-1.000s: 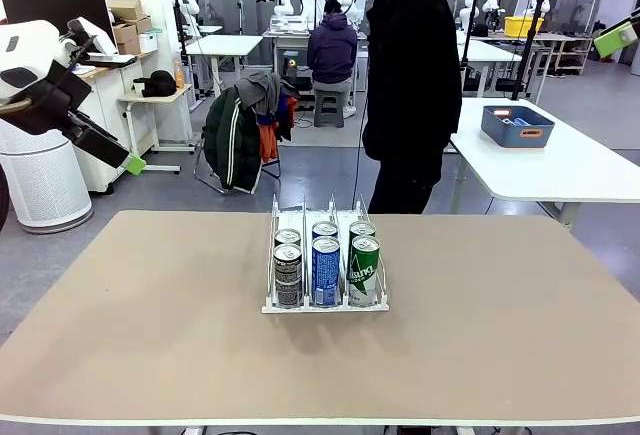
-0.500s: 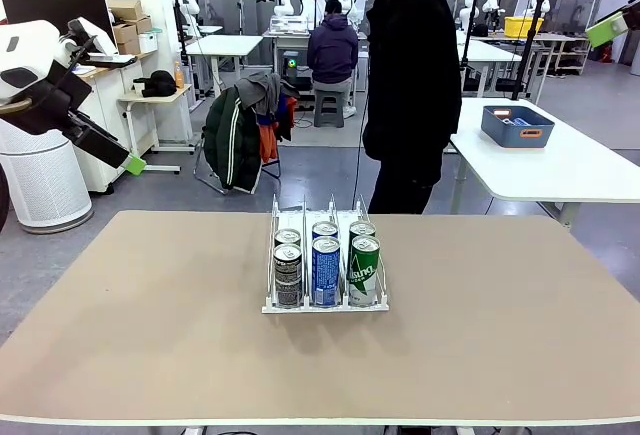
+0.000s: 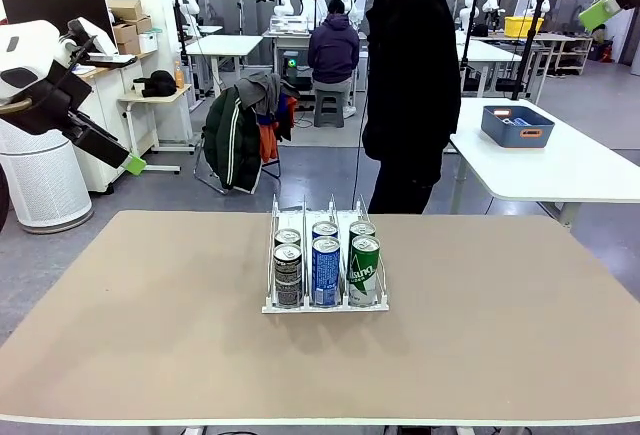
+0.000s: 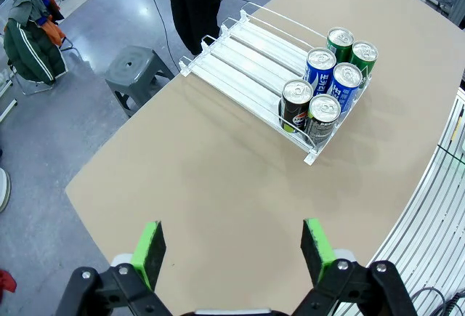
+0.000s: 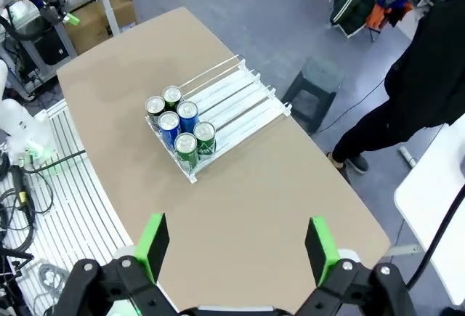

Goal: Fill the beverage cans into the dispenser.
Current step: Pick up the Sprite handed by the human.

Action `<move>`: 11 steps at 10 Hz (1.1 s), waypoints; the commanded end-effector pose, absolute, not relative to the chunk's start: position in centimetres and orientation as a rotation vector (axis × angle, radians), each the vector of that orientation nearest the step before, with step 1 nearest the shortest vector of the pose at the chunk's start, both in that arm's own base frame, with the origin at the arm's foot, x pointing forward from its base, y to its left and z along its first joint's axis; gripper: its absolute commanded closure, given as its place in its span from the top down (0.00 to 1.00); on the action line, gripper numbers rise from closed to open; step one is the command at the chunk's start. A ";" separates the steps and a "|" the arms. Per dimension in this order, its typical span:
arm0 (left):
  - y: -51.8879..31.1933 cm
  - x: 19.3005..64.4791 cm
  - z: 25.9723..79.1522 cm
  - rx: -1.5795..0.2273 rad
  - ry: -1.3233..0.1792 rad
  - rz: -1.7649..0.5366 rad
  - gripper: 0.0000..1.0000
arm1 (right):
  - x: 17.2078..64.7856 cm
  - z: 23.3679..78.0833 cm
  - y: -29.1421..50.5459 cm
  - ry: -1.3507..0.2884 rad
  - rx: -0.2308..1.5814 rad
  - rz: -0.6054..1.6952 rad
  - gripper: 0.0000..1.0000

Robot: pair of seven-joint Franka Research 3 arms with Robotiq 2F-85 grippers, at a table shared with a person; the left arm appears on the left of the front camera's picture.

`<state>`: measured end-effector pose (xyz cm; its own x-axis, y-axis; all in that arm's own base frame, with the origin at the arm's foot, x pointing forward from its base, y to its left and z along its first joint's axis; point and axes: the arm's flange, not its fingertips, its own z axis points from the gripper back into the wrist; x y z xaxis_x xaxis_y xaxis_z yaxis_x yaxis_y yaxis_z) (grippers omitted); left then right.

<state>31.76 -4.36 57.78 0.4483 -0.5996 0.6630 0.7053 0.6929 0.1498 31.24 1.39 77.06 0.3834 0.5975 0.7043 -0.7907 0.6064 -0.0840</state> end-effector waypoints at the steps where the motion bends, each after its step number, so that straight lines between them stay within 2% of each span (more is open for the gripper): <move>1: -4.4 31.8 57.7 -0.166 -0.746 -0.808 1.00 | 32.0 77.7 1.1 -0.717 0.285 0.884 1.00; 10: -4.4 31.8 57.8 -0.156 -0.754 -0.811 1.00 | 32.2 77.1 1.4 -0.743 0.288 0.894 1.00; 11: -3.1 29.9 60.5 -0.212 -0.718 -0.816 1.00 | 32.2 77.1 1.4 -0.743 0.288 0.894 1.00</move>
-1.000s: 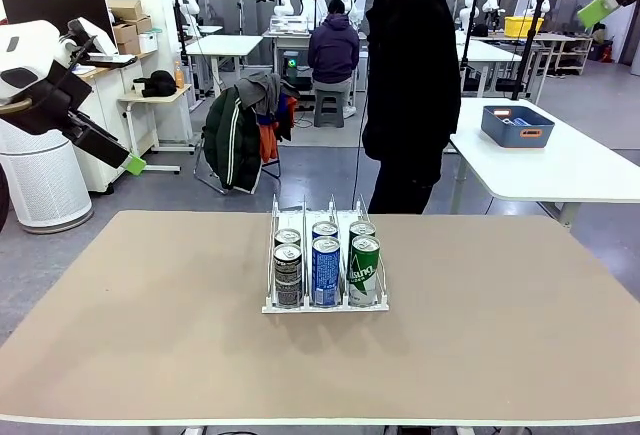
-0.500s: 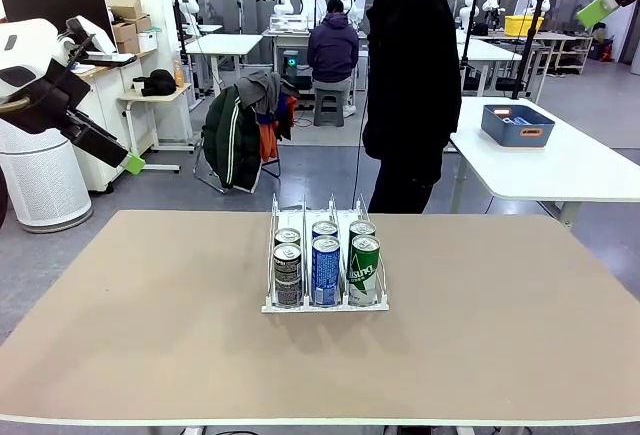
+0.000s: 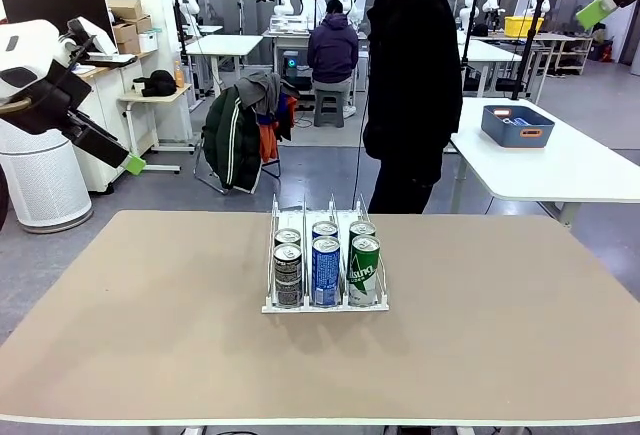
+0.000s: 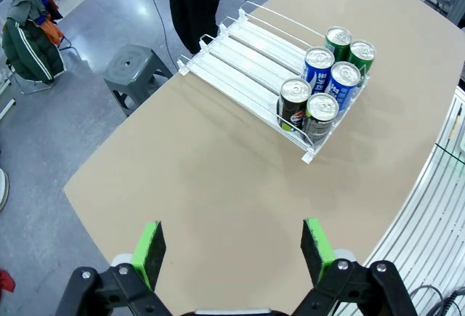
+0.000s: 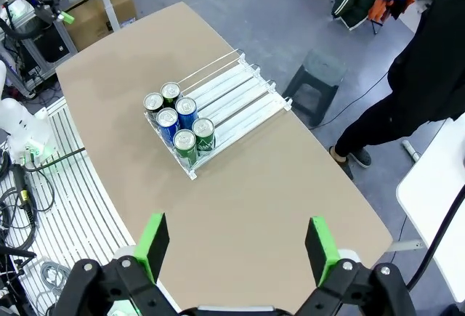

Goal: Fill the beverage cans into the dispenser.
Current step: Pick up the Sprite handed by the human.

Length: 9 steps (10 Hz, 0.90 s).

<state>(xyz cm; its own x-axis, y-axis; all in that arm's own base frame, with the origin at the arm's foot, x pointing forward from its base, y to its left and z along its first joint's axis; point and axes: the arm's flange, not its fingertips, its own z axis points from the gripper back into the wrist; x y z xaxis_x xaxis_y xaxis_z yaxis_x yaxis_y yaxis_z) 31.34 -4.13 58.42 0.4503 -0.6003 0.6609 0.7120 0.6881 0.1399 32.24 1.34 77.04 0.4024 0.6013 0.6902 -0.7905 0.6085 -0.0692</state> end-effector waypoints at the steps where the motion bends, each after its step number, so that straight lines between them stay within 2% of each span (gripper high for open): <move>1: -3.6 28.8 62.3 -0.273 -0.720 -0.763 1.00 | 32.2 77.1 1.4 -0.743 0.288 0.894 1.00; 4: -3.5 29.3 67.9 -0.358 -0.706 -0.765 1.00 | 32.2 77.1 1.4 -0.743 0.288 0.894 1.00; 6: -4.3 27.9 71.6 -0.302 -0.790 -0.746 1.00 | 32.2 77.1 1.4 -0.743 0.288 0.894 1.00; 9: -4.9 26.2 76.0 -0.234 -0.846 -0.839 1.00 | 32.2 77.1 1.4 -0.743 0.288 0.894 1.00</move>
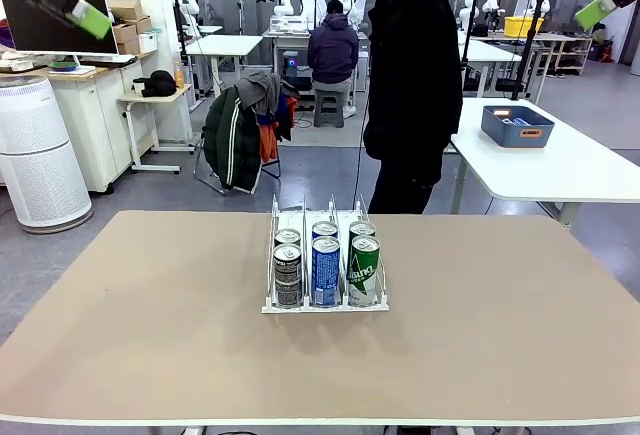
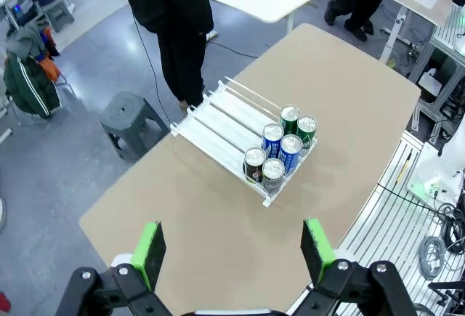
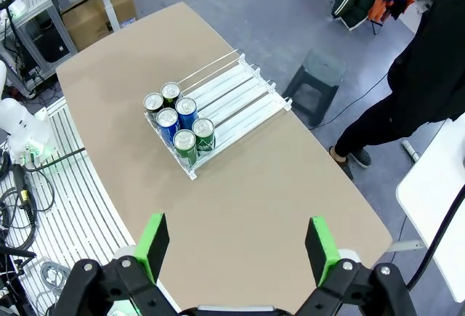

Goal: Fill the beverage cans into the dispenser.
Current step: Pick up the Sprite handed by the human.

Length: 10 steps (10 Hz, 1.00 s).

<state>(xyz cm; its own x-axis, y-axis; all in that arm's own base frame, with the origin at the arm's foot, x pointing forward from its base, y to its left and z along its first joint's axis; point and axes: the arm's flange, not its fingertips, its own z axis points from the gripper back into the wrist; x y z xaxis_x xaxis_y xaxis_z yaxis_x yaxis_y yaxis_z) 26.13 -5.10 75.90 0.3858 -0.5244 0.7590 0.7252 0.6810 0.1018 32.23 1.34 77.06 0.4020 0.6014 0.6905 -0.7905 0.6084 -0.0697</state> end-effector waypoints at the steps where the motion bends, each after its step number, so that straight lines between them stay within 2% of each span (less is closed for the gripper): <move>1: -5.1 25.6 75.6 -0.208 -0.857 -0.865 1.00 | 32.2 77.1 1.4 -0.743 0.288 0.894 1.00; 2: -5.1 25.4 73.3 -0.143 -0.853 -0.884 1.00 | 32.2 77.1 1.4 -0.743 0.288 0.894 1.00; 3: -5.5 25.6 76.6 -0.244 -0.873 -0.833 1.00 | 32.2 77.1 1.4 -0.743 0.288 0.894 1.00; 10: -5.5 25.6 76.6 -0.244 -0.873 -0.833 1.00 | 32.2 77.1 1.4 -0.743 0.288 0.894 1.00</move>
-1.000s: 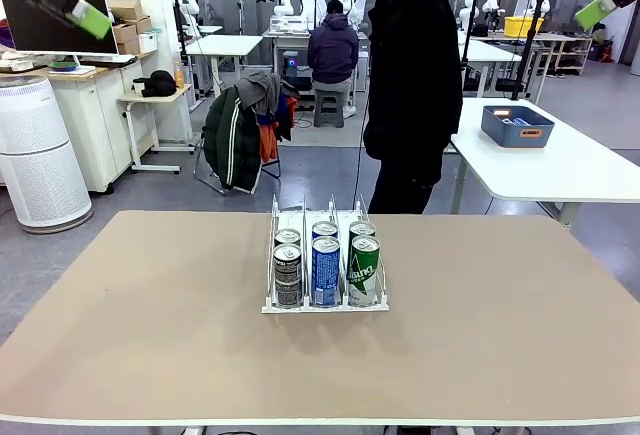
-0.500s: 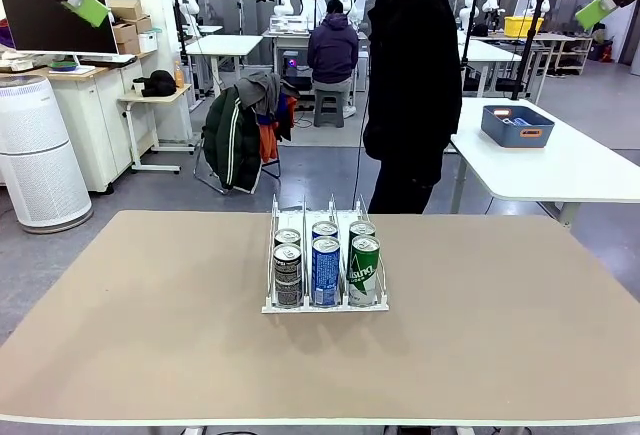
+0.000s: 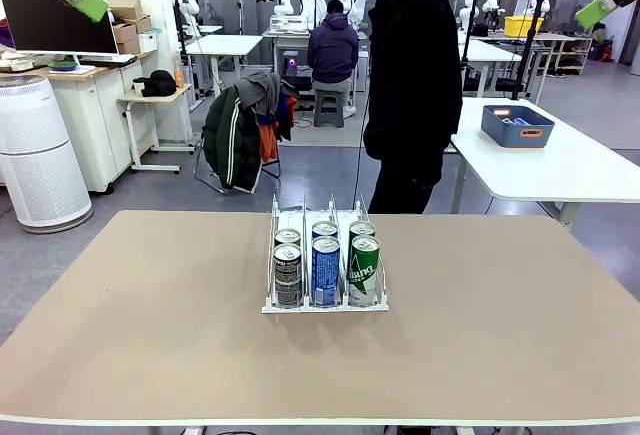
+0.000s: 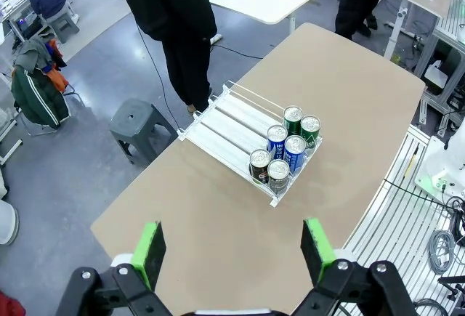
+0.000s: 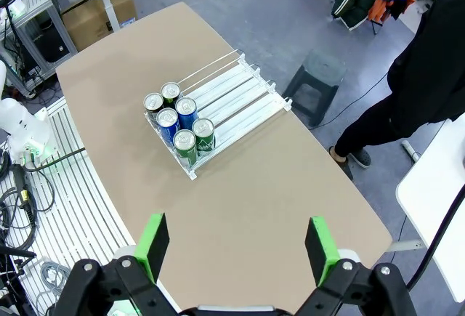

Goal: Fill the beverage cans into the dispenser.
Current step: Pick up the Sprite handed by the human.

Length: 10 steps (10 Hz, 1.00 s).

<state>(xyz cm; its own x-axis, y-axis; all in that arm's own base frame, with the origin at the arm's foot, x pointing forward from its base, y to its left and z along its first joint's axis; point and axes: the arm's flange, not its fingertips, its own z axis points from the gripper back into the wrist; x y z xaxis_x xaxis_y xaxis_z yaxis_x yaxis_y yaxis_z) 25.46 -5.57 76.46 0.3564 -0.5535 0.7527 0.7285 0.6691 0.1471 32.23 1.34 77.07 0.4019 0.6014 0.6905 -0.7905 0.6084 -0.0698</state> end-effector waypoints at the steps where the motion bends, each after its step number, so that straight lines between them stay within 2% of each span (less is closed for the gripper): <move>1: -5.5 25.6 76.6 -0.244 -0.873 -0.833 1.00 | 32.2 77.1 1.4 -0.743 0.288 0.894 1.00; 4: -5.6 25.5 76.5 -0.228 -0.873 -0.837 1.00 | 32.2 77.1 1.4 -0.743 0.288 0.894 1.00; 7: -7.1 24.6 77.3 -0.224 -0.762 -0.789 1.00 | 32.2 77.1 1.4 -0.743 0.288 0.894 1.00; 10: -7.8 23.9 78.2 -0.213 -0.763 -0.822 1.00 | 32.2 77.1 1.4 -0.743 0.288 0.894 1.00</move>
<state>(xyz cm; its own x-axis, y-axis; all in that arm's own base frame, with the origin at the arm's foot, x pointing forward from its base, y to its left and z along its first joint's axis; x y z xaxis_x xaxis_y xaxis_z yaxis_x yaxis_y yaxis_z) 23.88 -8.04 77.70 0.4226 -0.5782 0.6979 0.7317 0.6721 0.1138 32.23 1.34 77.07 0.4019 0.6014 0.6905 -0.7905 0.6084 -0.0698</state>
